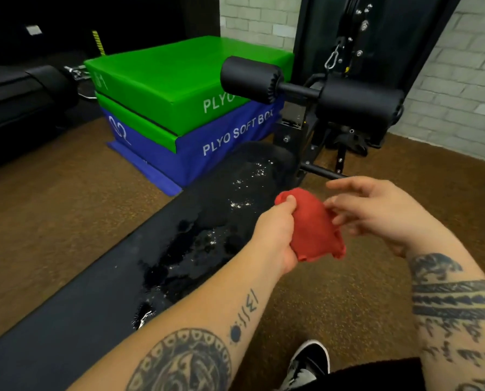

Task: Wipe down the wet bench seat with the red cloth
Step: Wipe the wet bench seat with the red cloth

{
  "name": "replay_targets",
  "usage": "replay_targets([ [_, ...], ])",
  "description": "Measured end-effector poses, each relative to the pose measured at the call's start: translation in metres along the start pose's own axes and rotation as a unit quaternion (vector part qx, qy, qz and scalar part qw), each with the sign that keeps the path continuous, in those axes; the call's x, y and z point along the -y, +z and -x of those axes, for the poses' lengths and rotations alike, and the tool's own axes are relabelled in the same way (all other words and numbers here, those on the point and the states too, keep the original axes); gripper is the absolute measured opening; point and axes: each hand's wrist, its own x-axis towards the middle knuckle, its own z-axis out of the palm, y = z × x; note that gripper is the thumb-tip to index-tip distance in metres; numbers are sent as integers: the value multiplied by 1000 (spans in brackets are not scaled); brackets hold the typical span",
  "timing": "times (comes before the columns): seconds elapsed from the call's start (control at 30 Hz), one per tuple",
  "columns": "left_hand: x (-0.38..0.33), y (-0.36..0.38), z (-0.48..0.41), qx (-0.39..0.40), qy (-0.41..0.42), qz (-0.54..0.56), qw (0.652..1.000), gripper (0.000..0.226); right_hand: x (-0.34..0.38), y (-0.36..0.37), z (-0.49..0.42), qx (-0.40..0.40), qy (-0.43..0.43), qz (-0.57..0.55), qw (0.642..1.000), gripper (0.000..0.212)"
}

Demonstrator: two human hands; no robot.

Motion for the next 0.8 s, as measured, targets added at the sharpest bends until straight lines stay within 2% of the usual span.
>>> replay_targets([
  [0.03,-2,0,2,10,4,0,1000,45,-2,0,-1,-10,-33,53,998,43],
  [0.1,-10,1,9,55,12,13,998,48,-1,9,-2,61,-67,114,989,75],
  [0.13,-16,2,14,75,19,23,997,51,0,15,-2,83,-72,133,985,84],
  [0.17,-22,1,18,91,27,35,995,54,0,23,-4,72,-87,150,982,85],
  [0.27,-34,-7,22,118,53,7,992,57,-3,37,-14,-68,-153,193,967,58],
  [0.37,-41,-12,27,106,66,-53,991,58,-1,46,-15,-120,-155,173,965,38],
  [0.43,-43,-16,27,69,88,-83,990,56,1,47,-16,-161,-132,157,965,29],
  [0.5,-44,-22,26,15,122,-110,986,45,2,43,-21,-208,-101,95,968,20],
  [0.57,-43,-27,24,-29,166,-145,975,24,6,41,-21,-197,-50,-45,978,22],
  [0.6,-41,-28,22,-39,191,-171,966,18,9,42,-20,-176,-25,-118,977,24],
  [0.67,-36,-28,18,-26,216,-203,955,24,16,47,-16,-107,5,-225,969,24],
  [0.73,-31,-23,18,-7,220,-205,954,23,20,51,-12,-41,15,-275,961,24],
  [0.8,-29,-20,18,-29,237,-214,947,13,21,53,-11,1,20,-280,960,26],
])
